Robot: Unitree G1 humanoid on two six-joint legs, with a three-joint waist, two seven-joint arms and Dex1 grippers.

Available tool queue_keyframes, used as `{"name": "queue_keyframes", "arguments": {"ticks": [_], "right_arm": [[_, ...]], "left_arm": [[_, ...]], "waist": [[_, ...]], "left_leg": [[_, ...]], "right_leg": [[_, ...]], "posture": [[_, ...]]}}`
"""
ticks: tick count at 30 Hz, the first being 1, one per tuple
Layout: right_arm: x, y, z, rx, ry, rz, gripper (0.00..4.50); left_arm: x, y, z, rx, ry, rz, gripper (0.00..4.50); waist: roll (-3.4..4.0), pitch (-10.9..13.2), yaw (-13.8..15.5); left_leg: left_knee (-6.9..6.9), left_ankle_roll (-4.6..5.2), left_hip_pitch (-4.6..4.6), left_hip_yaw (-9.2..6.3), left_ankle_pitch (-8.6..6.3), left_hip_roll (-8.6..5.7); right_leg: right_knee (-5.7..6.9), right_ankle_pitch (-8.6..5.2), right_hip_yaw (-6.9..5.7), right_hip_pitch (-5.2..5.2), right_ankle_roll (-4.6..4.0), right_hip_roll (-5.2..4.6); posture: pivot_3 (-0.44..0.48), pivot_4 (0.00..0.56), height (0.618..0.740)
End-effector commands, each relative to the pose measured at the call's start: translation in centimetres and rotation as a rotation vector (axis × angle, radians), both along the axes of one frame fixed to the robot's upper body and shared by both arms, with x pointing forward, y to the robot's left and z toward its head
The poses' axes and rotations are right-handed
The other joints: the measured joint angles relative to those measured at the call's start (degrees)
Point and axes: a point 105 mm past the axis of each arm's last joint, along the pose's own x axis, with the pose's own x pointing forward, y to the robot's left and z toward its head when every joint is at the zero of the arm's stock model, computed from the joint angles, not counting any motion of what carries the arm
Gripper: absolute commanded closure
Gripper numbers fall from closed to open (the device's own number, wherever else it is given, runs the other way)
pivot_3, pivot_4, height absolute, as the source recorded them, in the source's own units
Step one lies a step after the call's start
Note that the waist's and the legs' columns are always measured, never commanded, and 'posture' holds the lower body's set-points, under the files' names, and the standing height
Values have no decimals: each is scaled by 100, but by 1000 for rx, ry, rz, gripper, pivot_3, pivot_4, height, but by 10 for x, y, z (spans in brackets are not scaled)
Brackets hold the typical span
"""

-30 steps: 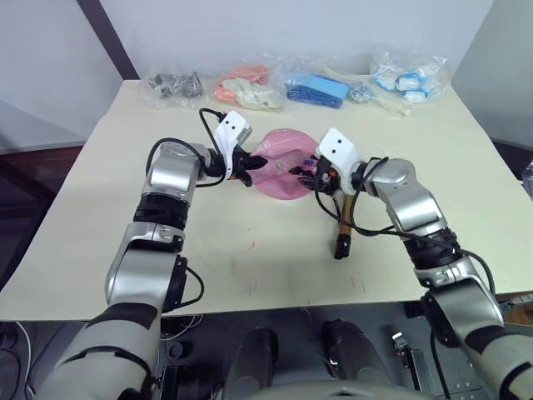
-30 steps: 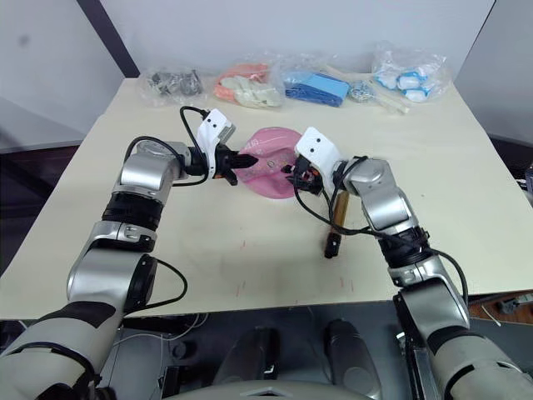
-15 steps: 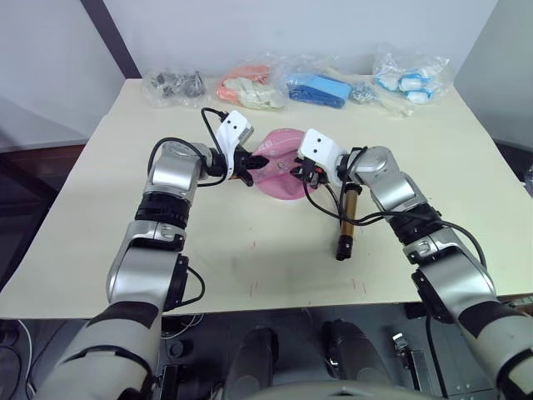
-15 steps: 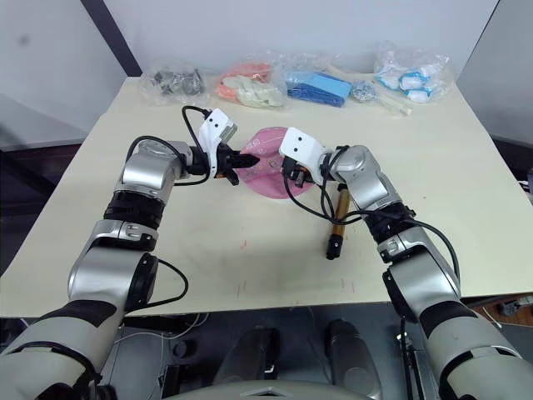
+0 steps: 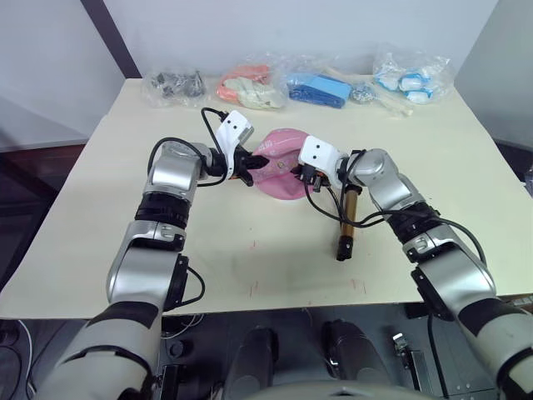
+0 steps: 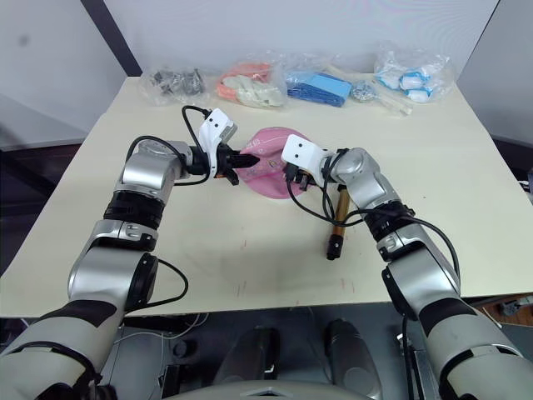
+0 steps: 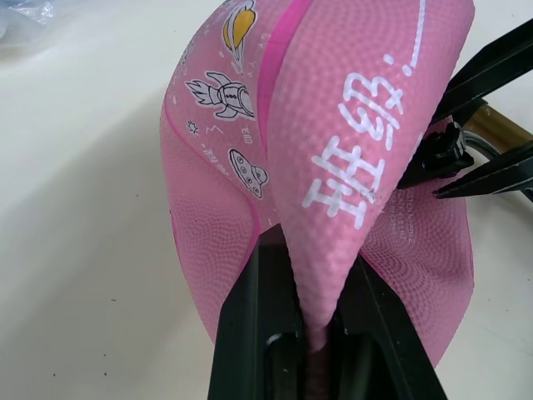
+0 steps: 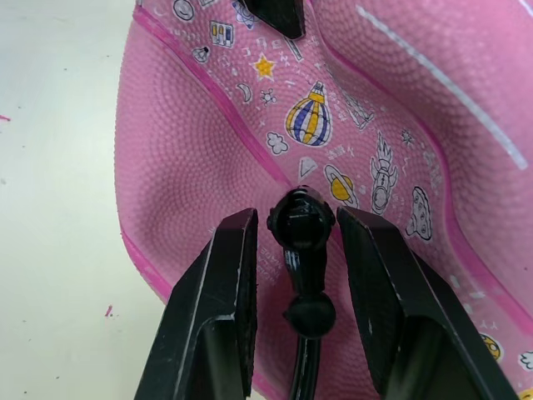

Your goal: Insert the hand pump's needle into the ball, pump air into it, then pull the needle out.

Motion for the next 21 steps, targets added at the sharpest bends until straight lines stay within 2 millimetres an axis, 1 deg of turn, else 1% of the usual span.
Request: {"name": "queue_keyframes", "arguments": {"ticks": [1,10,13,14,19,21], "right_arm": [[3,6,22,18,-67,15,2915],[3,7,19,10,-57,15,2915],[2,7,17,7,-46,19,3730],[2,8,16,6,-45,19,4128],[0,9,15,23,-15,7,4145],[-1,11,15,62,37,-20,4145]], "left_arm": [[-2,-3,-4,0,21,-19,4500],[-1,-4,-5,-3,20,-19,4500],[-1,-4,-5,-4,20,-17,4500],[-1,-4,-5,-5,21,-17,4500],[-2,-4,-6,-7,22,-15,4500],[-2,-4,-6,-8,21,-13,4500]], "waist": [[0,0,0],[0,0,0],[0,0,0],[0,0,0],[0,0,-2],[0,0,-6]], "left_leg": [[0,0,0,0,0,0],[0,0,0,-1,0,0],[0,0,0,0,0,0],[0,0,0,0,0,0],[0,0,1,-1,0,0],[0,0,1,-1,0,0]], "right_leg": [[0,0,0,0,0,0],[1,0,0,0,0,0],[1,0,0,0,0,0],[1,0,0,0,0,0],[2,0,0,0,0,0],[3,0,0,0,0,0]], "posture": [[0,150,740],[0,150,740],[0,150,740],[0,150,740],[0,150,740],[0,150,740]]}}
